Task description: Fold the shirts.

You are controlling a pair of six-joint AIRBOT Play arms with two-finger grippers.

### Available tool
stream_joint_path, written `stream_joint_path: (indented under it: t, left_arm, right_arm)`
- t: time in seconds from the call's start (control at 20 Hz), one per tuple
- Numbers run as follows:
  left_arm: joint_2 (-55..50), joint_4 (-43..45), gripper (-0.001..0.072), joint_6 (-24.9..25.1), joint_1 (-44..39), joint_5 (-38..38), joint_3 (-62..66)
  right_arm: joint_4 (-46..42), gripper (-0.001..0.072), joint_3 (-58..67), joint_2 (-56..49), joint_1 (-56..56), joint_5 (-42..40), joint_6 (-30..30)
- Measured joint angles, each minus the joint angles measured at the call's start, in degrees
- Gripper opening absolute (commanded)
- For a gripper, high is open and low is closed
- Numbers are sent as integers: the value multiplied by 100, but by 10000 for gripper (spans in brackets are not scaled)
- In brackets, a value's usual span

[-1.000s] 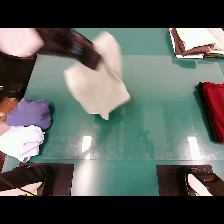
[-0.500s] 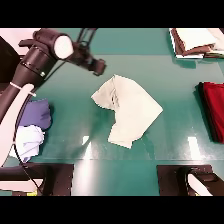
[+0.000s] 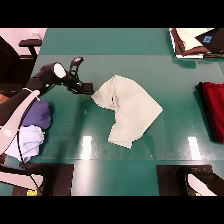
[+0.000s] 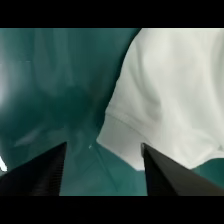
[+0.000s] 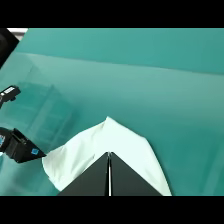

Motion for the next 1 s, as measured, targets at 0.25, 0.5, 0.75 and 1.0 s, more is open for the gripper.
stream_joint_path:
  t: [0.25,0.5,0.75,1.0]
  left_arm:
    - [-291,-334,24,260,-240,330,-28]
    - [-319,-378,23,341,-66,63,654]
    - [-321,-289,23,396,87,-295,1187]
    - [-323,-245,23,415,118,-378,1300]
  right_arm:
    - [2,17,-24,-337,4,505,2]
    - [-28,18,-1091,-372,-304,1012,155]
    - [-26,552,-3364,-181,-938,706,361]
    - [702,468,-4721,-820,-964,-109,55]
